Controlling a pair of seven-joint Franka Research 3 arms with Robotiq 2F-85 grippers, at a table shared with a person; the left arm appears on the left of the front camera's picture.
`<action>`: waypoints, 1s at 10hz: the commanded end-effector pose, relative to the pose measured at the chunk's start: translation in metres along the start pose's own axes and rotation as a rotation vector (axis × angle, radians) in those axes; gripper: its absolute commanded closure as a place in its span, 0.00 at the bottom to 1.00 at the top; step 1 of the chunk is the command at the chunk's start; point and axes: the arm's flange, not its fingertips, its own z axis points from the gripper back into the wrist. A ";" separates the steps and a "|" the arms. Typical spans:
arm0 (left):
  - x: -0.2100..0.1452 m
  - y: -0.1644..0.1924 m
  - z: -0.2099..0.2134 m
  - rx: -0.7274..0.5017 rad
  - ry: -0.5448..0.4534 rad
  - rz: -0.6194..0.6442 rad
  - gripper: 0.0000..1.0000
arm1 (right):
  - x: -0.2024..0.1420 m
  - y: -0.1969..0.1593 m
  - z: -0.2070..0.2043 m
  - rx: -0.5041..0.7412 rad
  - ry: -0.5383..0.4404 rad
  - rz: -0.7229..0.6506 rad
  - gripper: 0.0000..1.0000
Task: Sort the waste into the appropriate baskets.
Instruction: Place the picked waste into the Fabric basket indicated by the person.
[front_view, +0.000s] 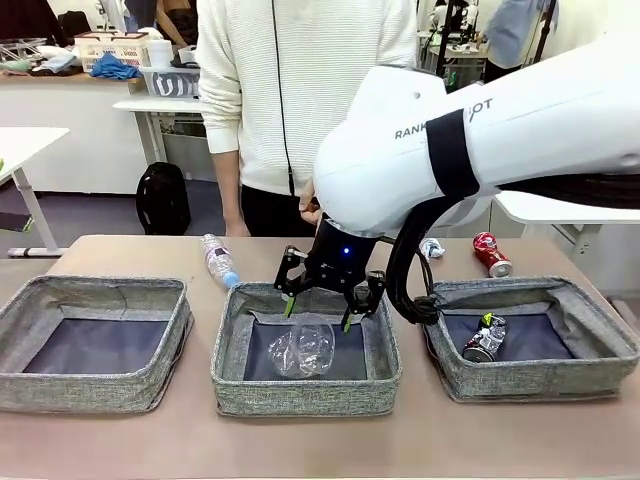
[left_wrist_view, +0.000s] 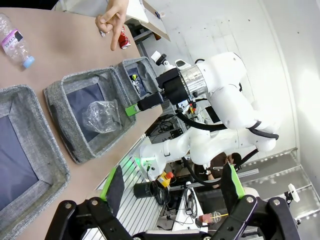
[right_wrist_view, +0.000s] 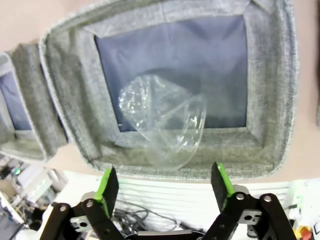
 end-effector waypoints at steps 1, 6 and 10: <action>0.001 -0.003 -0.001 -0.018 -0.008 -0.007 0.00 | -0.001 -0.016 0.005 0.086 0.008 -0.011 0.00; 0.001 -0.003 -0.001 -0.018 -0.008 -0.007 0.00 | 0.006 -0.114 0.085 0.775 0.305 0.019 0.00; 0.001 -0.003 -0.001 -0.018 -0.008 -0.007 0.00 | 0.002 -0.238 0.119 1.005 0.305 -0.026 0.00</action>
